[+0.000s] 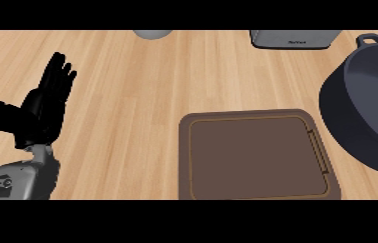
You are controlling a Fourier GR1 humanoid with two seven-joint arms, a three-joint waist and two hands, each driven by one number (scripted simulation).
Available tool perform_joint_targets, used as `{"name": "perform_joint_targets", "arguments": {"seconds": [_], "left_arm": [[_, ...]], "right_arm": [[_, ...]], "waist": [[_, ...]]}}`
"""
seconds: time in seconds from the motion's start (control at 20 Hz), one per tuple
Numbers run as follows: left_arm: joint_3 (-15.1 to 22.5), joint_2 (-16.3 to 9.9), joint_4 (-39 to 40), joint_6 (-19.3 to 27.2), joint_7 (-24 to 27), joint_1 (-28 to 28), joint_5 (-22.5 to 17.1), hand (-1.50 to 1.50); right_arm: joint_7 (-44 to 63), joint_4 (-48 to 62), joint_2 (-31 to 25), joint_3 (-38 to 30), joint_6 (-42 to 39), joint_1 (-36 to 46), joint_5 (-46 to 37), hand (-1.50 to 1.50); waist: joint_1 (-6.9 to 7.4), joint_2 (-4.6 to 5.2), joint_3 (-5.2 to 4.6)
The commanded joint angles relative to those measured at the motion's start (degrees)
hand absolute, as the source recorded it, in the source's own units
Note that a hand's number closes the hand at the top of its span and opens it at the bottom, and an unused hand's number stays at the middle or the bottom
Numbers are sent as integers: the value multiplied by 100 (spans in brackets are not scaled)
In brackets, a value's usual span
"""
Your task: Pick the eggplant from the tray and place it in the pot
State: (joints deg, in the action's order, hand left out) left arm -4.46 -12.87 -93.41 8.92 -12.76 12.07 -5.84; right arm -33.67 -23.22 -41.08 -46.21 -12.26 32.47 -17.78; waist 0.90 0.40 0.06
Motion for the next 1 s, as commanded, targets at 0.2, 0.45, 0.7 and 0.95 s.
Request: {"name": "perform_joint_targets", "arguments": {"seconds": [0.2, 0.45, 0.7, 0.95], "left_arm": [[11, 64, 36, -22, 117, -59, 79, 0], [-133, -66, -149, 3, -369, 176, -23, 0], [-127, -50, 114, -142, -118, 185, -42, 0], [-228, -126, 16, -133, -156, 212, -58, 0]], "right_arm": [[-340, 861, -1152, -400, -1230, -439, 500, -150], [-687, 1120, -1491, -458, -1738, -882, 605, -150], [-1185, 1087, -1406, -279, -1609, -1222, 454, -150], [-908, 1204, -1819, -331, -1994, -1259, 563, -150]], "waist": [[-13, 5, 13], [-4, 2, 21], [11, 28, 35], [20, 33, 48]]}}
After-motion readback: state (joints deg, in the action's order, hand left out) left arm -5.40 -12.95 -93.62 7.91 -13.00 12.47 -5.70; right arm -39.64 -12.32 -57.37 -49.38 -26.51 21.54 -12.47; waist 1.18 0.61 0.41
